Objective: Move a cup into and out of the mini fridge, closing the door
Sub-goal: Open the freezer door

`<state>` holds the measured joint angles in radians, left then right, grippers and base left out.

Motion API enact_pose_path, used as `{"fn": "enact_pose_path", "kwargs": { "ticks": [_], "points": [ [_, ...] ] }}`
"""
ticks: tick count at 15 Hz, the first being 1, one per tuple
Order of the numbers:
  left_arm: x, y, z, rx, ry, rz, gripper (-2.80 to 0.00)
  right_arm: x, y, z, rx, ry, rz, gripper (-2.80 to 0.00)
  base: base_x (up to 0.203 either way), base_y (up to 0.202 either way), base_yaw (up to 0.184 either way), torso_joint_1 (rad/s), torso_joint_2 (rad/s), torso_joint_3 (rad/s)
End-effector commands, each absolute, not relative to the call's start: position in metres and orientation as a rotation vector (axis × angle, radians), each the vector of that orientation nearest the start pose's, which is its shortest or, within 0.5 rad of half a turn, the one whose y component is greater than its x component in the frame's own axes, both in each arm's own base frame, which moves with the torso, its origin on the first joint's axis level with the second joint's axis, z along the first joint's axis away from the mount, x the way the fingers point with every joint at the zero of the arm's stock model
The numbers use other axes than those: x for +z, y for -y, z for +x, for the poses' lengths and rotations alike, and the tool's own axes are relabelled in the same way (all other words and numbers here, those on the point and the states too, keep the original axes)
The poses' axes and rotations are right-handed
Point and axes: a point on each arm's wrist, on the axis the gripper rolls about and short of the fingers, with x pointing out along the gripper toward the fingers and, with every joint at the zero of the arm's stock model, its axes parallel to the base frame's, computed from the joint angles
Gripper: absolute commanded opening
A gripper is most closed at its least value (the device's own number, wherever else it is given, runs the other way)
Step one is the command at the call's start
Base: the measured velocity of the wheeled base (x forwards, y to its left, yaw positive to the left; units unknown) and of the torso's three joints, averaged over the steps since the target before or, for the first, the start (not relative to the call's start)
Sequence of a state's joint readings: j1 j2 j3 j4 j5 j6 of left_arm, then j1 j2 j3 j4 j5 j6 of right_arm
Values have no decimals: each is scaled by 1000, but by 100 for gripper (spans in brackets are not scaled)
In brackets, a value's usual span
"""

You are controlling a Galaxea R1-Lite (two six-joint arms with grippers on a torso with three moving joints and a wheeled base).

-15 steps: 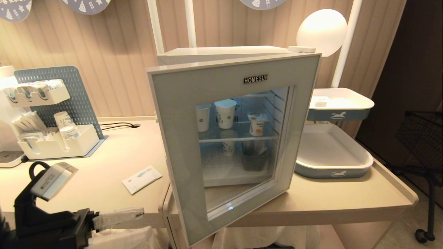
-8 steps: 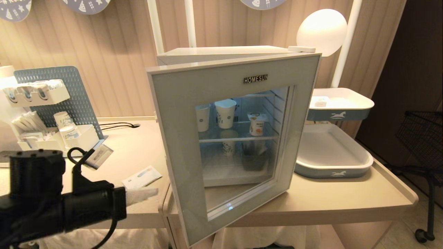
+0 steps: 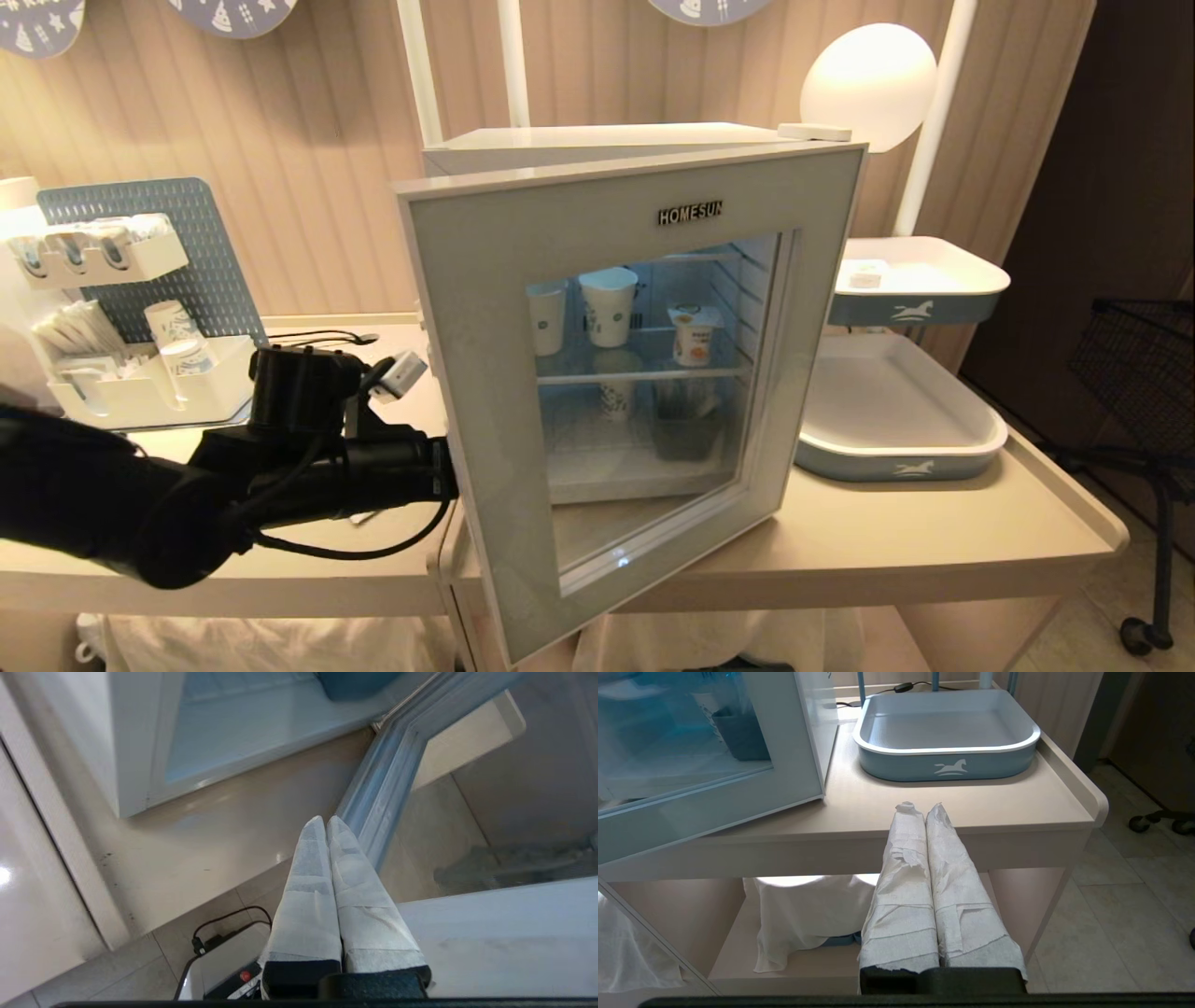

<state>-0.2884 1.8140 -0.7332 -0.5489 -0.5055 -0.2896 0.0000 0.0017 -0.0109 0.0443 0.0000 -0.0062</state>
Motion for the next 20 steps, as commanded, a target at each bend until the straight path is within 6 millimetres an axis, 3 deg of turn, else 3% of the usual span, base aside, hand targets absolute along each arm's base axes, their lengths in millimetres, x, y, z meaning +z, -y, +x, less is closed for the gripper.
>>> {"fn": "enact_pose_path", "kwargs": {
  "ticks": [1,9,12,14,16,20],
  "points": [
    [115,117,289,-750,-683,-312,-280,74,0,-23,0,-37,-5,-280,0,0,0,0,0,0],
    [130,189,205,-1083,-750,-187,-280,74,0,-23,-1,-35,-3,-280,0,0,0,0,0,0],
    [118,213,163,-1198,-784,63,-280,74,0,-23,-1,-35,-3,-280,0,0,0,0,0,0],
    [106,207,151,-1190,-784,195,-280,74,0,-23,-1,-35,-3,-280,0,0,0,0,0,0],
    [105,197,150,-1157,-792,186,-280,74,0,-23,-1,-35,-3,-280,0,0,0,0,0,0],
    [121,155,139,-1039,-729,124,-280,74,0,-23,-1,-35,-3,-280,0,0,0,0,0,0]
  ]
}}
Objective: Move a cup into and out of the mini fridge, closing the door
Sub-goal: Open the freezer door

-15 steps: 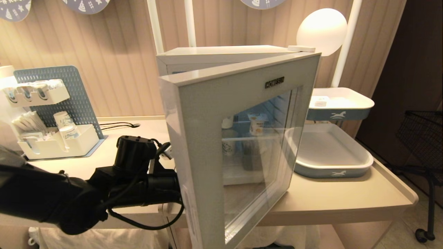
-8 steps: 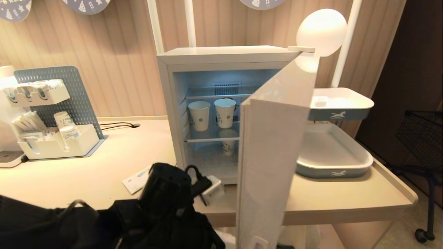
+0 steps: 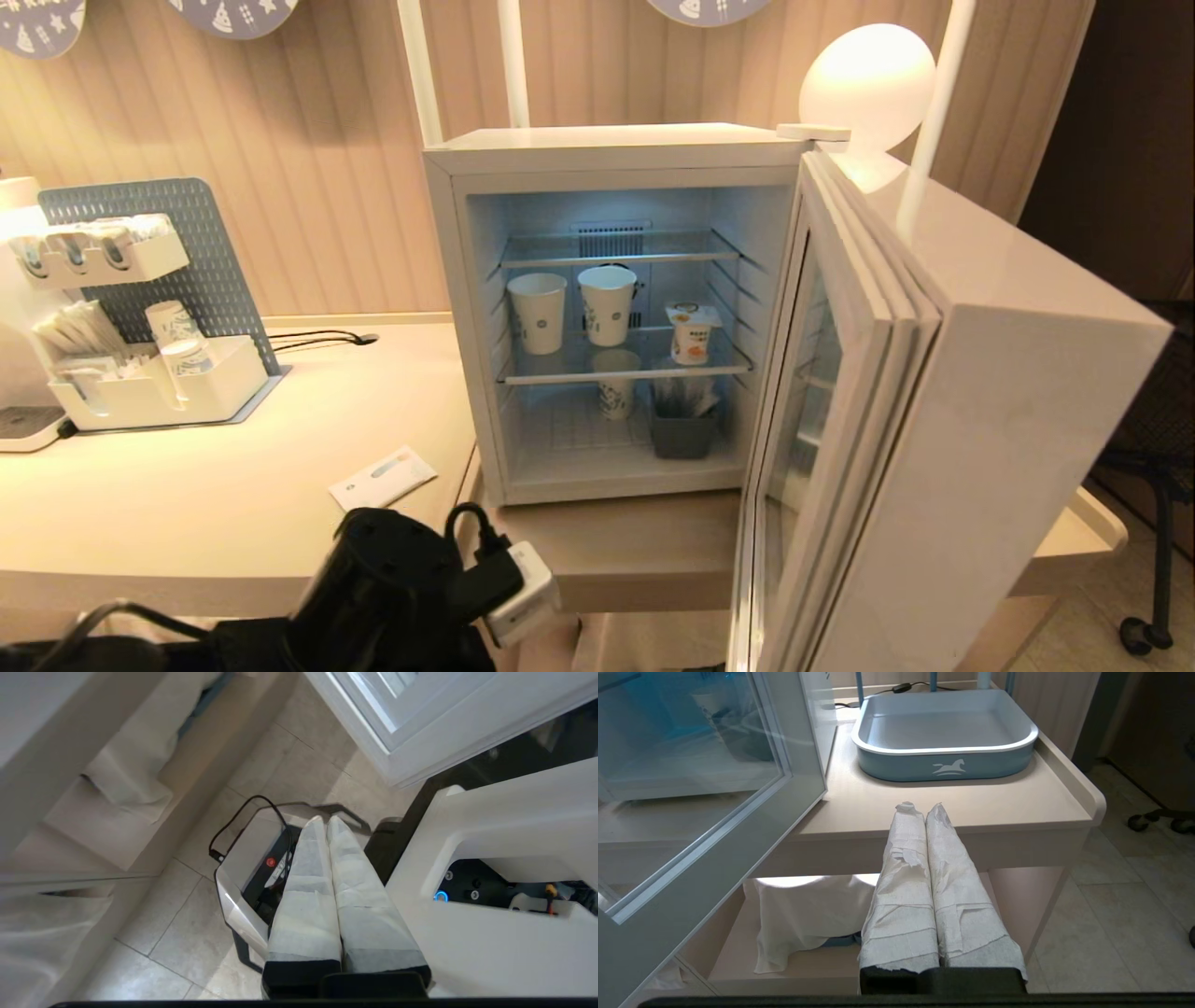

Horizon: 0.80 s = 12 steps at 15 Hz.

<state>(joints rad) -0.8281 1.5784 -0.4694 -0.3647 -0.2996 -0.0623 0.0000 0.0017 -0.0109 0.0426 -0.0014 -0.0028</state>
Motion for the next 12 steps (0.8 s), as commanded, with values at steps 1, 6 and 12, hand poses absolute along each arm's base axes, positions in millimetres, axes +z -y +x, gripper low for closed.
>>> {"fn": "enact_pose_path", "kwargs": {
  "ticks": [1,6,12],
  "points": [
    [127,146,136,-1019,-707,95,-280,74,0,-23,-1,-35,-3,-280,0,0,0,0,0,0],
    [135,182,150,-1090,-701,92,-280,74,0,-23,-1,-35,-3,-280,0,0,0,0,0,0],
    [109,247,137,-1276,-686,213,-280,74,0,-23,-1,-35,-3,-280,0,0,0,0,0,0]
  ]
}}
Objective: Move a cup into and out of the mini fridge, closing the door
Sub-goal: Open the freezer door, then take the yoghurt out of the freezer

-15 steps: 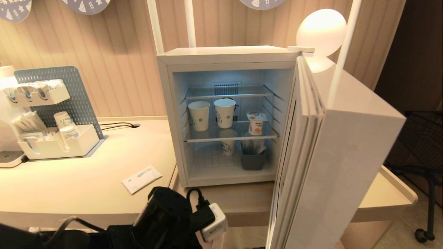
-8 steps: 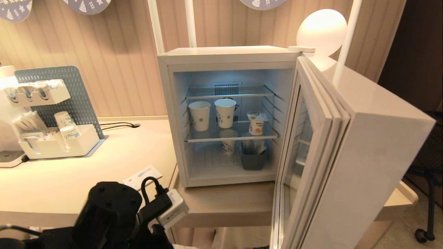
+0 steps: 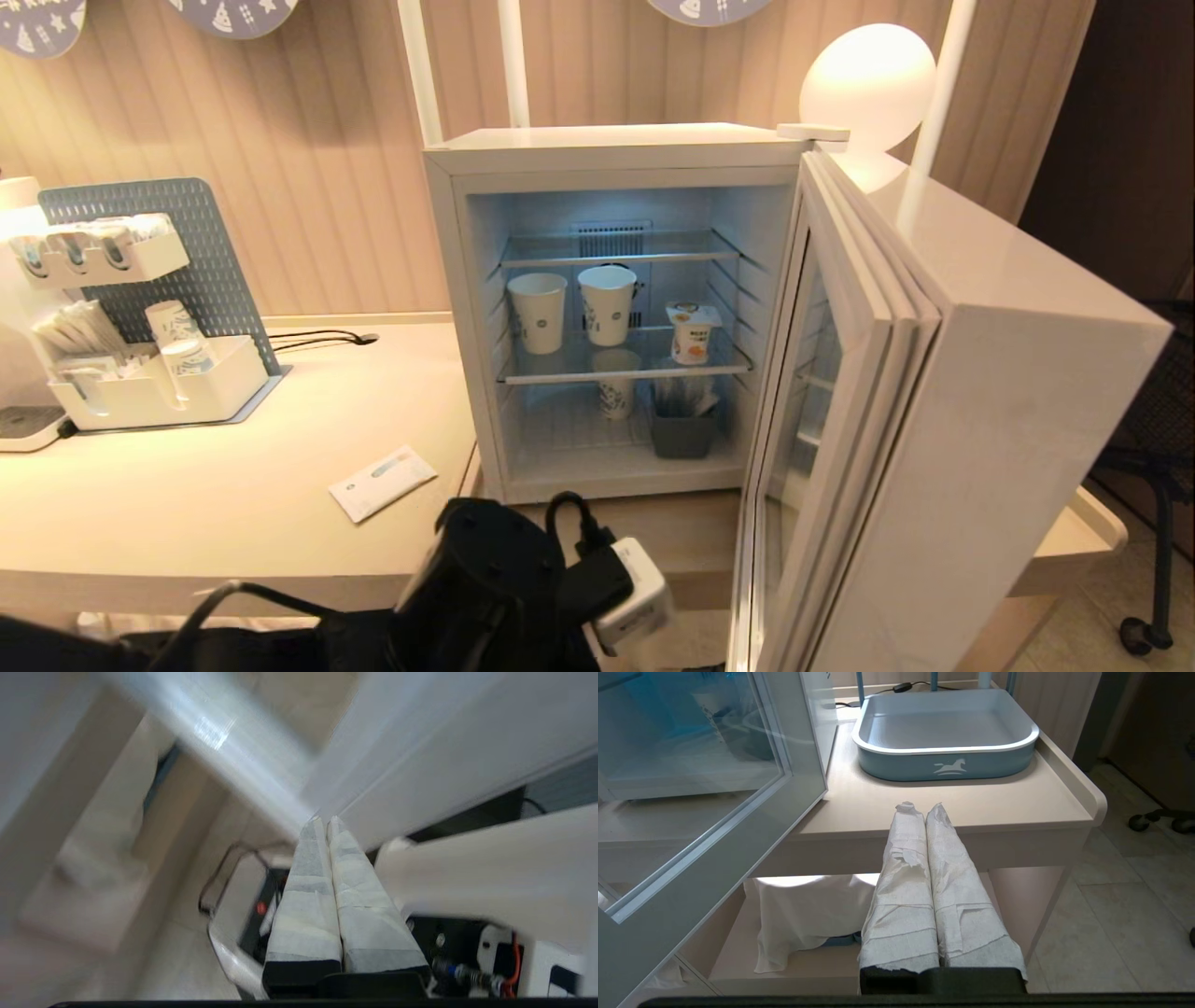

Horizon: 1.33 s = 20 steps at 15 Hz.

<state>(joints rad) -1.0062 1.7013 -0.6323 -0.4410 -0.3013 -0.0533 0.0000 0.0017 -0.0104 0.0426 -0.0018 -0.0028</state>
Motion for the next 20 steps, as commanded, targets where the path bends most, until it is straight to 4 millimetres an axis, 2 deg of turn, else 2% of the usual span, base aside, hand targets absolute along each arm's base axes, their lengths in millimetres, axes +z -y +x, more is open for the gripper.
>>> {"fn": "enact_pose_path", "kwargs": {
  "ticks": [1,5,7,8,10,12,14,15,16,18,20],
  "points": [
    [113,255,129,-1317,-650,222,-280,74,0,-23,-1,-35,-3,-280,0,0,0,0,0,0],
    [133,271,87,-1426,-536,249,-280,74,0,-23,-1,-35,-3,-280,0,0,0,0,0,0],
    [148,273,69,-1456,-448,231,-280,74,0,-23,-1,-35,-3,-280,0,0,0,0,0,0],
    [152,271,66,-1450,-428,226,-280,74,0,-23,-1,-35,-3,-280,0,0,0,0,0,0],
    [151,266,75,-1400,-438,223,-280,74,0,-23,-1,-35,-3,-280,0,0,0,0,0,0],
    [151,252,100,-1259,-440,199,-280,74,0,-23,-1,-35,-3,-280,0,0,0,0,0,0],
    [168,219,130,-1058,-403,118,-280,74,0,-23,-1,-35,-3,-280,0,0,0,0,0,0],
    [184,195,137,-964,-358,63,-280,74,0,-23,-1,-35,-3,-280,0,0,0,0,0,0],
    [203,170,135,-890,-307,14,-280,74,0,-23,-1,-35,-3,-280,0,0,0,0,0,0],
    [241,116,106,-787,-196,-61,-280,74,0,-23,-1,-35,-3,-280,0,0,0,0,0,0],
    [271,55,58,-673,-110,-111,-280,74,0,-23,-1,-35,-3,-280,0,0,0,0,0,0]
  ]
}}
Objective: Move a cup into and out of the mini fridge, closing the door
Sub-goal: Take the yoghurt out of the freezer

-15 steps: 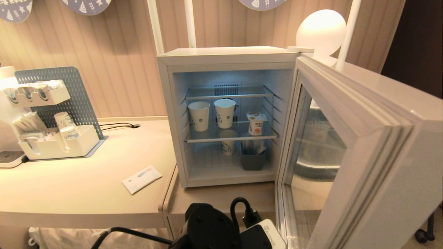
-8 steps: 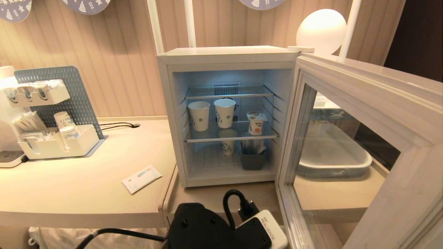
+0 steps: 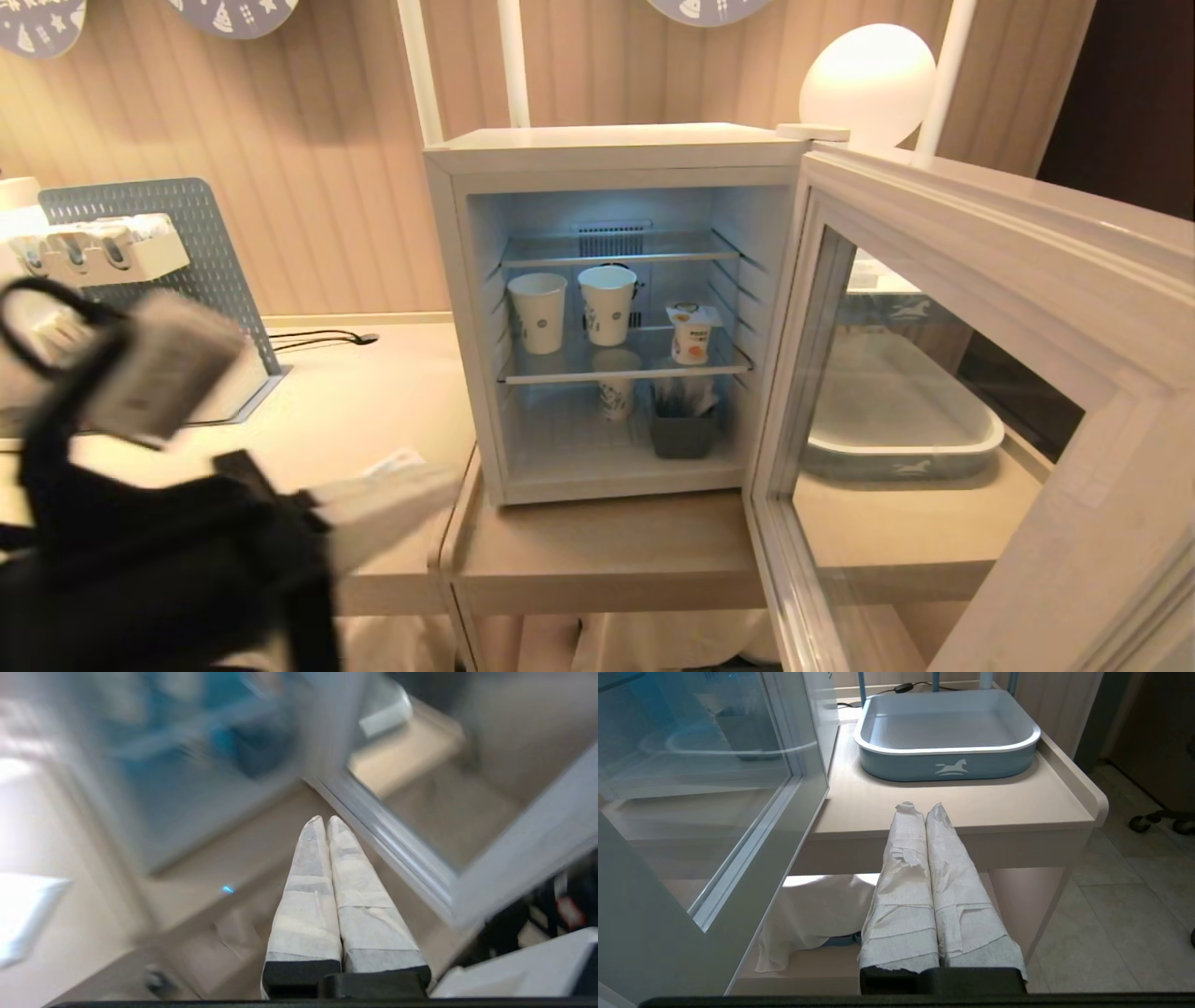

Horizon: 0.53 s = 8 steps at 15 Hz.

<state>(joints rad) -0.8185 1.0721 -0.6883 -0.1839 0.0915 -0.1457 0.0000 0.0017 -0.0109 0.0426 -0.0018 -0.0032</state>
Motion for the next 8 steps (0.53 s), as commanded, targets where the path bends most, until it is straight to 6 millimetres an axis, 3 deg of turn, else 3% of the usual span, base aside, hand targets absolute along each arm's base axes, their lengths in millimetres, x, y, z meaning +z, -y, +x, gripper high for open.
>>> {"fn": "enact_pose_path", "kwargs": {
  "ticks": [1,2,4,6,8],
  "points": [
    [279,22,30,-579,-107,-123,-280,74,0,-23,-1,-35,-3,-280,0,0,0,0,0,0],
    [280,-5,0,-441,-131,-130,-280,74,0,-23,-1,-35,-3,-280,0,0,0,0,0,0],
    [273,-27,-57,-149,-98,-161,-280,74,0,-23,-1,-35,-3,-280,0,0,0,0,0,0],
    [257,-25,-112,86,-133,-218,-280,74,0,-23,-1,-35,-3,-280,0,0,0,0,0,0],
    [255,-25,-147,113,-147,-321,-280,74,0,-23,-1,-35,-3,-280,0,0,0,0,0,0]
  ]
}}
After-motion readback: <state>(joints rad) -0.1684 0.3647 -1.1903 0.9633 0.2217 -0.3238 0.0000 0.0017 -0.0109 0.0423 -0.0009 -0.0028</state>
